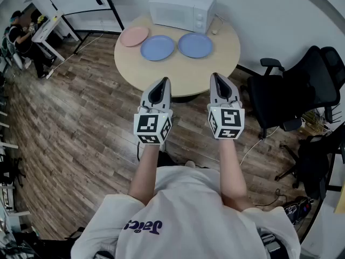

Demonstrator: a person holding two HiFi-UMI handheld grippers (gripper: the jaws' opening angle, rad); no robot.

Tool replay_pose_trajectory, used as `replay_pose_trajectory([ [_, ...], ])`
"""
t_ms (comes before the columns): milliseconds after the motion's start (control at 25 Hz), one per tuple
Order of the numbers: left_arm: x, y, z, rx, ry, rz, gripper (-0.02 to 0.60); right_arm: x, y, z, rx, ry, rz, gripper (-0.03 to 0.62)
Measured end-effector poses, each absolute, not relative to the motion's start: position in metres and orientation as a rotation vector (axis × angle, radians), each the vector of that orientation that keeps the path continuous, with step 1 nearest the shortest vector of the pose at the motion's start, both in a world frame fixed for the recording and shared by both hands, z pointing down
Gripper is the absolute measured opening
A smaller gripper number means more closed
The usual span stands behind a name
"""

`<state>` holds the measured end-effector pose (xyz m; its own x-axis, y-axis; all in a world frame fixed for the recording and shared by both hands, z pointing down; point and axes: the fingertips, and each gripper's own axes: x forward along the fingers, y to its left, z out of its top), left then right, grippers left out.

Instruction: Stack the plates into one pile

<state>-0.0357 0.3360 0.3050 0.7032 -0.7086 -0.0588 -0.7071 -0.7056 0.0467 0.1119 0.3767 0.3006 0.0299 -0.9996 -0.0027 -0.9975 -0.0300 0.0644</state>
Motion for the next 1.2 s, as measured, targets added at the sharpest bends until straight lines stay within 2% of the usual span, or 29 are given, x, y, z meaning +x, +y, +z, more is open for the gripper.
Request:
replay_pose_trajectory([
  [440, 0.015, 0.304, 0.329, 2.882, -1.044, -0.039, 0.014, 0.143, 0.348, 0.316, 2.267, -2.136, 0.008, 0.016],
  [1200, 0.068, 0.056, 0.325, 2.856, -0.894, -0.064, 0.014, 0.163, 0.102, 0.307, 2.285, -2.185, 0.057, 0.017],
])
